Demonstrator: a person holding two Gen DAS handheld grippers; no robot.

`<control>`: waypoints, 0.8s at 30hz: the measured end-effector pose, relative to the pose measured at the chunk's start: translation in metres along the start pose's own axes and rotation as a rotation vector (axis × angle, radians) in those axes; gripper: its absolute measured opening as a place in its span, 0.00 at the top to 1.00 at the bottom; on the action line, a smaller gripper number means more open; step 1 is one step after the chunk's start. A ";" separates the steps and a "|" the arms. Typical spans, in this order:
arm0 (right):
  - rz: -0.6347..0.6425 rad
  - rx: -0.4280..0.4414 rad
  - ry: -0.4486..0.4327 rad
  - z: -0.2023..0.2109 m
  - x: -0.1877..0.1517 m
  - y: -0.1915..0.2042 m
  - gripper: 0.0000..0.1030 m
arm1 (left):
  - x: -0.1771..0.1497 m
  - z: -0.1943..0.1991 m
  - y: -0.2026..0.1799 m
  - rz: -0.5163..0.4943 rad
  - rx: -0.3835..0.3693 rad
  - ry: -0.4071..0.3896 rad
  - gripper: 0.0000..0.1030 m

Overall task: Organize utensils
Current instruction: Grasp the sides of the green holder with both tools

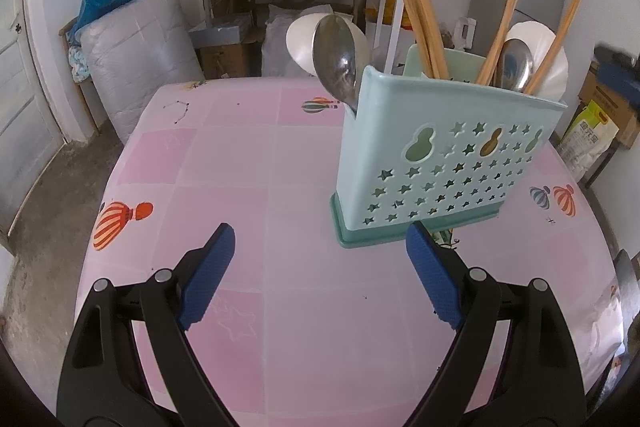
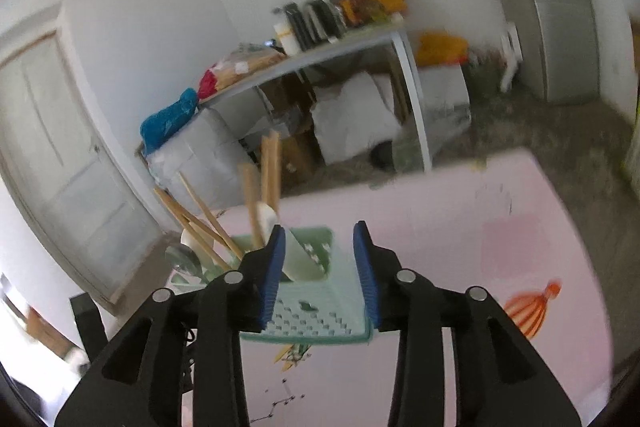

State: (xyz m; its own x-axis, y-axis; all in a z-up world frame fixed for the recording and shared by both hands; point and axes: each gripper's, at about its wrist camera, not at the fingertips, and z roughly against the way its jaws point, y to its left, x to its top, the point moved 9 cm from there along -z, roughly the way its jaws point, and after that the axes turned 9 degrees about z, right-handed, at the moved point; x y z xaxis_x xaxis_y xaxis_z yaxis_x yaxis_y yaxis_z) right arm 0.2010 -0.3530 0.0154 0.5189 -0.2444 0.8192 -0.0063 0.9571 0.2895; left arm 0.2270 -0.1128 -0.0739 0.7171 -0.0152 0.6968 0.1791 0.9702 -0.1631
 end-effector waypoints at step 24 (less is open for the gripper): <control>-0.437 0.248 0.199 -0.065 -0.045 -0.014 0.70 | 0.031 -0.027 -0.026 0.003 -0.302 0.029 0.34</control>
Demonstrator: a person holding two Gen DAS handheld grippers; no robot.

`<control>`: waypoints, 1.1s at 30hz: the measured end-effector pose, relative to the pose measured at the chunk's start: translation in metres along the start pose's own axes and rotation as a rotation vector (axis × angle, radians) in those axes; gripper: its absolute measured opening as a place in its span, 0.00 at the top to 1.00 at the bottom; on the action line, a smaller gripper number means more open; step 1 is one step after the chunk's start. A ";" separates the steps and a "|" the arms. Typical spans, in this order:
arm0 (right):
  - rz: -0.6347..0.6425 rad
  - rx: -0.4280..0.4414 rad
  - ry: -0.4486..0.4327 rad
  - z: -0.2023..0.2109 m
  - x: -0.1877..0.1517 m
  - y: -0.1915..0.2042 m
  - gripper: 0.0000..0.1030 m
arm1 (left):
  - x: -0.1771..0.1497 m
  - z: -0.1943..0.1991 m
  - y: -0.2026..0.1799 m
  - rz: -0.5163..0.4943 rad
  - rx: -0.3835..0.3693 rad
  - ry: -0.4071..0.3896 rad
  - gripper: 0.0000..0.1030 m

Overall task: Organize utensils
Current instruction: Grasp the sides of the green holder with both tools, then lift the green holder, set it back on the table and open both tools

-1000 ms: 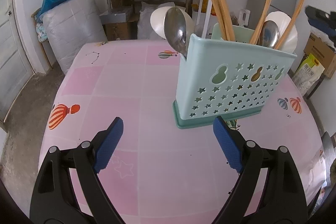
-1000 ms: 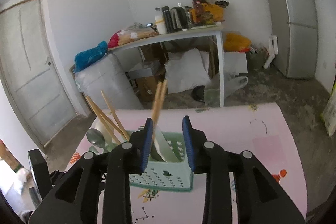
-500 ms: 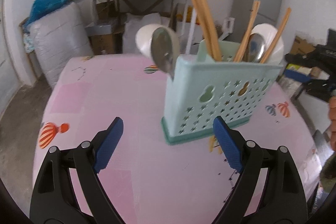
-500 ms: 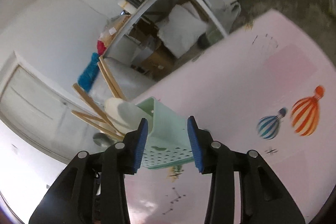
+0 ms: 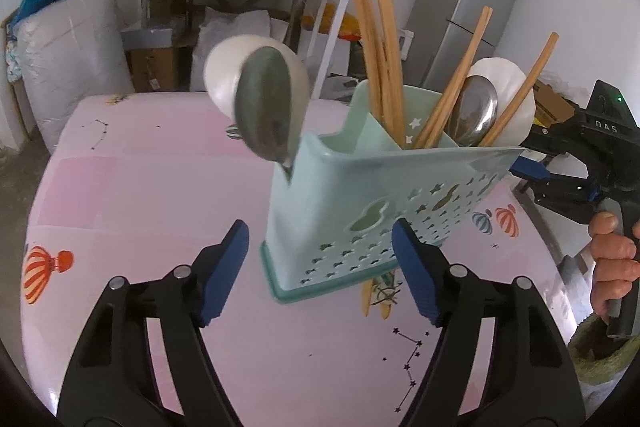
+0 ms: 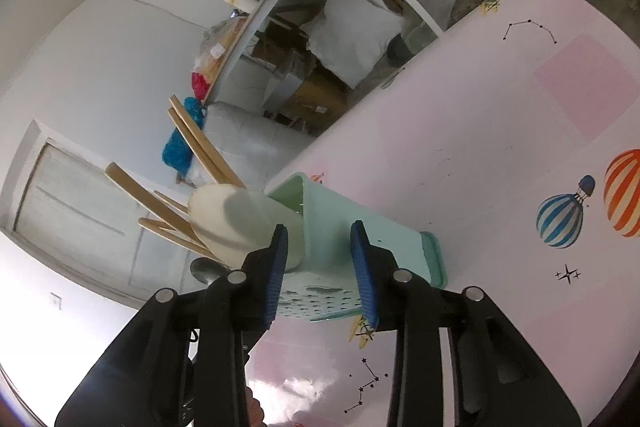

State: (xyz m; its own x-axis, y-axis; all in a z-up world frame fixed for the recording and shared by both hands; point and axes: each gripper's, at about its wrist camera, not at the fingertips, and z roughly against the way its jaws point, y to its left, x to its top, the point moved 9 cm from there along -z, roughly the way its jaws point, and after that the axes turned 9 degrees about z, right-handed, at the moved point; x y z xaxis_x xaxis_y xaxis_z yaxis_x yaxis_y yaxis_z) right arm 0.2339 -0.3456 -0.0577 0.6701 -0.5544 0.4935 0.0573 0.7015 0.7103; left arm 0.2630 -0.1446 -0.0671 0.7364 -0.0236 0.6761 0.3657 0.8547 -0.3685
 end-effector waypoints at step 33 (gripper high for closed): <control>-0.174 -0.052 -0.041 0.038 -0.044 0.001 0.70 | -0.041 0.025 -0.025 -0.055 0.020 0.069 0.35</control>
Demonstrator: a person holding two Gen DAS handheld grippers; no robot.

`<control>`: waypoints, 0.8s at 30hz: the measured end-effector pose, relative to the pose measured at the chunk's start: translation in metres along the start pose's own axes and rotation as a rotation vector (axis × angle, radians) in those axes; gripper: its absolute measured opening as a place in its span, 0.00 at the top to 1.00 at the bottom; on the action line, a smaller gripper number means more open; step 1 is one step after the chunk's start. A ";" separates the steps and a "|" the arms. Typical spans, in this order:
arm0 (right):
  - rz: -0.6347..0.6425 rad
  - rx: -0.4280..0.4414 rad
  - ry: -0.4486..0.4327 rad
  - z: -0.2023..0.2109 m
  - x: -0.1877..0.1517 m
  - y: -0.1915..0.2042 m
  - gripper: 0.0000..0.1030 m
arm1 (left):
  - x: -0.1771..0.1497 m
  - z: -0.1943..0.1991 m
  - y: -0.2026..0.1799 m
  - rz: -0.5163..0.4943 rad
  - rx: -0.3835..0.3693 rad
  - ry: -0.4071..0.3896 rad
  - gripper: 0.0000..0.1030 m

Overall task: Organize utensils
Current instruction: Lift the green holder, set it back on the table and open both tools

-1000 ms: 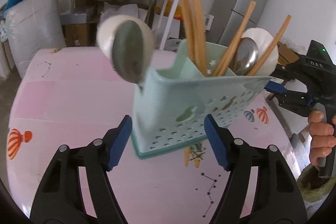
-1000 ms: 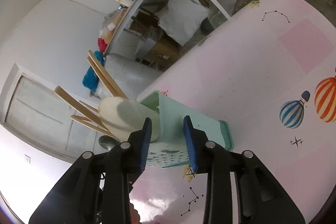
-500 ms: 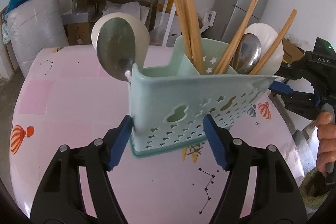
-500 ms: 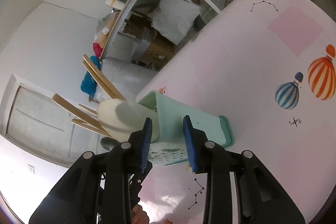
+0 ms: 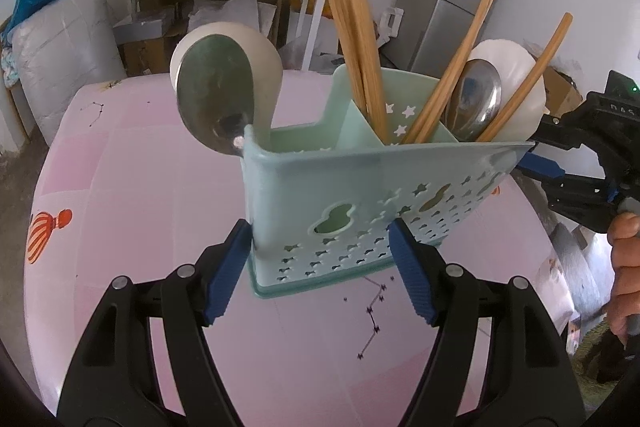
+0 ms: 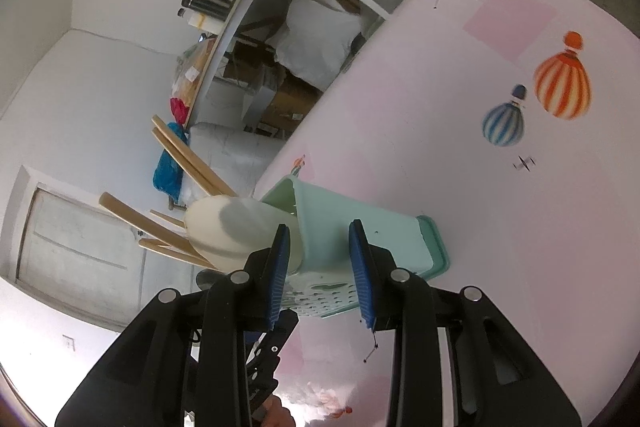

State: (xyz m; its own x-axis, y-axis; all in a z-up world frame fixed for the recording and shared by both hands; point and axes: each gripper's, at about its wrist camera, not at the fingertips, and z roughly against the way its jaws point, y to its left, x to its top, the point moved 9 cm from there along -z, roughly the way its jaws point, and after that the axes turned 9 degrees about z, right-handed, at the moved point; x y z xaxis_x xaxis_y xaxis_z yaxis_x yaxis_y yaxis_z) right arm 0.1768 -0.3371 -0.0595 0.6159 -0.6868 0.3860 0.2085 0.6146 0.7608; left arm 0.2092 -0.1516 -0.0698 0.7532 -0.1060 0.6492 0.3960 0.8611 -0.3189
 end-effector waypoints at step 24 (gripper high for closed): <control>-0.059 0.038 -0.039 0.017 -0.025 -0.007 0.69 | -0.004 0.006 -0.001 0.015 -0.012 0.033 0.34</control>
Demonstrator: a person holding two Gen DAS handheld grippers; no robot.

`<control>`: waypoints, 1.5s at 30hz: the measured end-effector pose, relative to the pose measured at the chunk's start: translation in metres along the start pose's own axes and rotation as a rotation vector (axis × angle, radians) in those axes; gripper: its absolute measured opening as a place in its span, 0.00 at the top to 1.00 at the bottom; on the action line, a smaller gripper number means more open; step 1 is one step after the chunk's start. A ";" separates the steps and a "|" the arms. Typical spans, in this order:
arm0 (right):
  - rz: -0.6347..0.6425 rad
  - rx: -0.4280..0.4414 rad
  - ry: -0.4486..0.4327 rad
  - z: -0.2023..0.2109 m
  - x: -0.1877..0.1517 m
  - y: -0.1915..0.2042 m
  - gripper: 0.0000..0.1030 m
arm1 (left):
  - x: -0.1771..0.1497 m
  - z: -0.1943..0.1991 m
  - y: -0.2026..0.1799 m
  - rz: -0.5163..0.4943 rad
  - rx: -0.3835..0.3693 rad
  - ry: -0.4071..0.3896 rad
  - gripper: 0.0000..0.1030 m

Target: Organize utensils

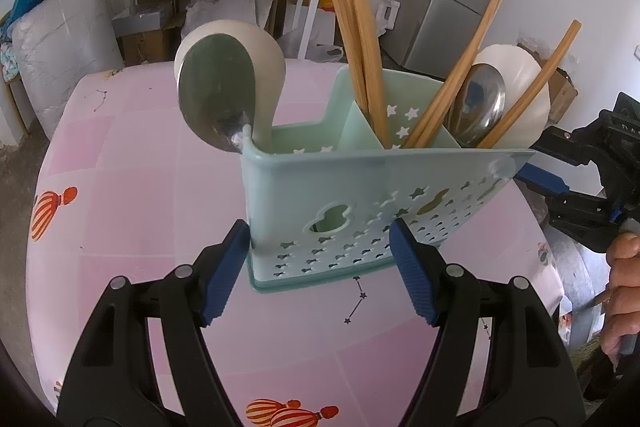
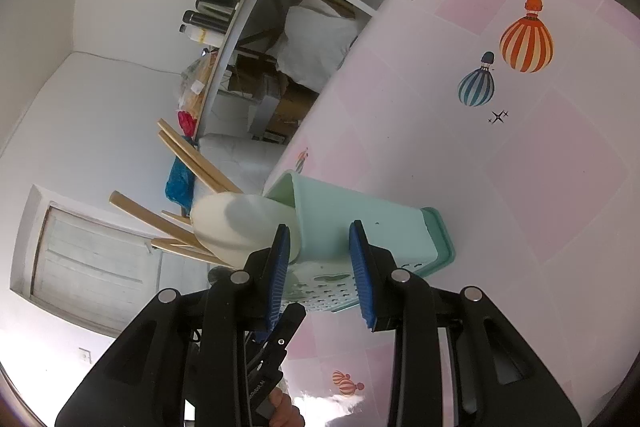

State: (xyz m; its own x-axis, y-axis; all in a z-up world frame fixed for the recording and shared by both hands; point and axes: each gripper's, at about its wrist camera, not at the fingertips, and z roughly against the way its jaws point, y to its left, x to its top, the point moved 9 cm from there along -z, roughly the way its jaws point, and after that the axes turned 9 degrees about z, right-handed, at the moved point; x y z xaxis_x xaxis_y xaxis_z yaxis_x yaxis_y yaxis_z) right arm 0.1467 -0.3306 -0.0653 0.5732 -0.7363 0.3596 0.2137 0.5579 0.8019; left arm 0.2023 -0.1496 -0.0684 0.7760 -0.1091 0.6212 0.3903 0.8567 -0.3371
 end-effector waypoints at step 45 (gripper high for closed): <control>0.873 -0.687 -0.240 0.046 -0.068 0.043 0.13 | -0.029 0.082 0.046 0.037 0.473 -0.219 0.08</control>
State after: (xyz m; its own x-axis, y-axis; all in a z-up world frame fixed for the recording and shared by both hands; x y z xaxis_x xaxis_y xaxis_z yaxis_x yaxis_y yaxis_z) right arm 0.0808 -0.2738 -0.0334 0.5883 -0.0064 0.8086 0.2469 0.9536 -0.1721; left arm 0.1570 -0.0656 -0.0442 0.6432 -0.0098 0.7657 0.0585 0.9976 -0.0363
